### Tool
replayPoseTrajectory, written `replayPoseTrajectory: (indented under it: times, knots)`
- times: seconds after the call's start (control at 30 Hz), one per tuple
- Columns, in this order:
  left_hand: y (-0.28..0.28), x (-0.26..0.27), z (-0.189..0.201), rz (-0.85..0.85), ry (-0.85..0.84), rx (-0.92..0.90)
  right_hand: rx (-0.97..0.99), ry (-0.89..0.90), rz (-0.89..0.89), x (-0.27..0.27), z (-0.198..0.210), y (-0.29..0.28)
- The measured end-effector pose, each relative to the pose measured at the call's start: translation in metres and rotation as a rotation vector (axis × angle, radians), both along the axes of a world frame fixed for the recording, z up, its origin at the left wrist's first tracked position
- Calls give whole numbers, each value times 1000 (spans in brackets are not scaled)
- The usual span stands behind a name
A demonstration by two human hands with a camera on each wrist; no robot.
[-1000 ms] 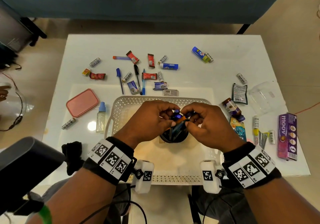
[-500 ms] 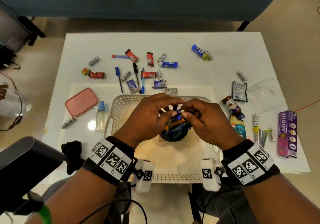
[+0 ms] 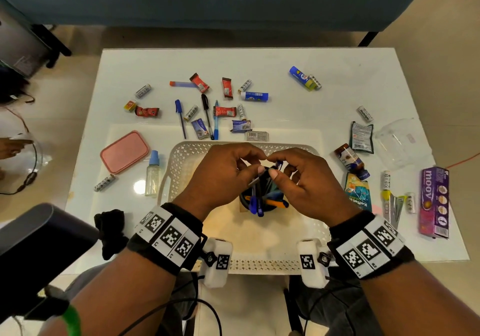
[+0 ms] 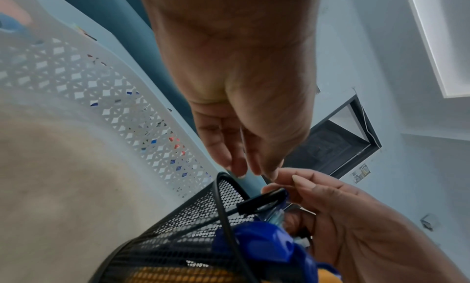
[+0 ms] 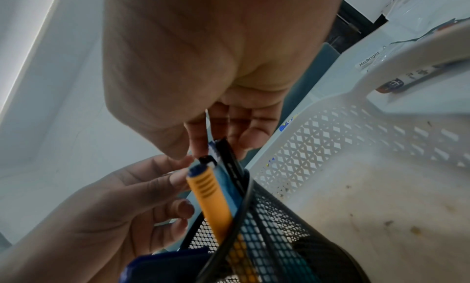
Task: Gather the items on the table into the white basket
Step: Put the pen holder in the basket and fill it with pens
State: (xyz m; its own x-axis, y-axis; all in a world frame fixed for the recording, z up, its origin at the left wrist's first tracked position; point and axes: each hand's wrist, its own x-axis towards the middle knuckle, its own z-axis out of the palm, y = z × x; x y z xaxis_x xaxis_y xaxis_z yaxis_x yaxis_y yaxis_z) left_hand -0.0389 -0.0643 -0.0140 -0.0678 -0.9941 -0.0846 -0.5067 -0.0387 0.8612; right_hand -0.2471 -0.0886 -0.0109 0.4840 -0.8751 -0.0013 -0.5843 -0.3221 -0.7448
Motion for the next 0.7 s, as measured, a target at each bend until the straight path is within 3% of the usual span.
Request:
replayPoseTrajectory:
  times: [0.23, 0.4, 0.53, 0.6, 0.7]
  knots:
    - [-3, 31, 13, 276, -30, 61, -25, -7, -76, -2, -4, -9]
    - [-57, 83, 21, 234, -385, 264, -36, -20, -129, -10, -3, -11]
    - [-110, 124, -12, 231, -706, 509, 4, -42, -176, -17, -2, -14]
    - [-119, 138, -31, 221, -781, 591, 30, -60, -198, -19, -3, -16]
    - [-124, 152, -49, 230, -752, 677, 59, -72, -207, -21, -3, -16]
